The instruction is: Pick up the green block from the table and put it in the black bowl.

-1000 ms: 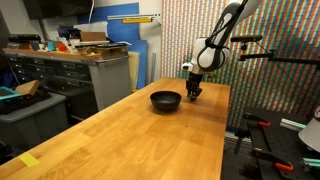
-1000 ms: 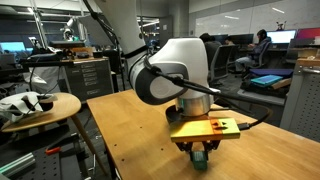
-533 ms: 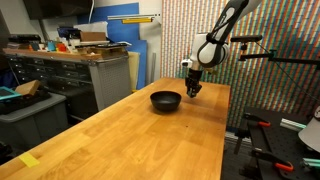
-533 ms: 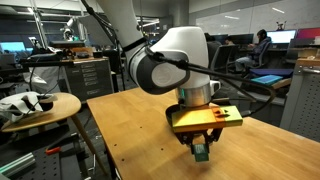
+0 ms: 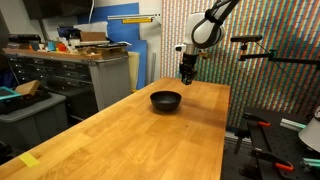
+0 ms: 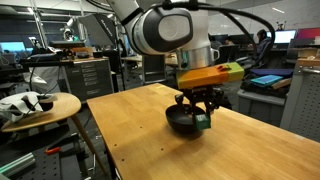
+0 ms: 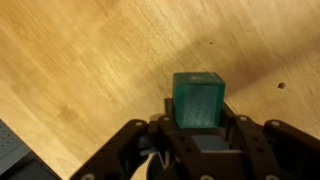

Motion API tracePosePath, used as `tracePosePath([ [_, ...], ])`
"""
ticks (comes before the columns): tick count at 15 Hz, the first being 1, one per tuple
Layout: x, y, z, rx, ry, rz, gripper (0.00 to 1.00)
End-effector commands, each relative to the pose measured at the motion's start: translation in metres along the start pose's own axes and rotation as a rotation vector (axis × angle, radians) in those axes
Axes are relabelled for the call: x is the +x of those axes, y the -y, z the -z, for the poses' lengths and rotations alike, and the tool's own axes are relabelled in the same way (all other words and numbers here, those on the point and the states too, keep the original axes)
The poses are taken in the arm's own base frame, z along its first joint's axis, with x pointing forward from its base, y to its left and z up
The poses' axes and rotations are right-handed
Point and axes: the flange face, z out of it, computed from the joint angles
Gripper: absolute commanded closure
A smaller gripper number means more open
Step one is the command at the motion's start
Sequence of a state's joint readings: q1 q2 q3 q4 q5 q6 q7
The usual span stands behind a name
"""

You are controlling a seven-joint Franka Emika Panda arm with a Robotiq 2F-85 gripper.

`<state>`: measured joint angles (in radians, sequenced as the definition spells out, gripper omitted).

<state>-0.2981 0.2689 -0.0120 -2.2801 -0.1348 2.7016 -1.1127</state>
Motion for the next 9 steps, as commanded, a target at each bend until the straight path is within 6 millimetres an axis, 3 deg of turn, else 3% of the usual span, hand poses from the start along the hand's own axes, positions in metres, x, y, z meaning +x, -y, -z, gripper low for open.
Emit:
tracePosePath([
  [1, 0.025, -0.019, 0.04, -0.006, 0.02, 0.007, 0.83],
  [4, 0.057, -0.025, 0.044, 0.004, 0.007, 0.021, 0.83],
  [9, 0.109, -0.012, 0.018, 0.055, 0.01, 0.055, 0.83],
])
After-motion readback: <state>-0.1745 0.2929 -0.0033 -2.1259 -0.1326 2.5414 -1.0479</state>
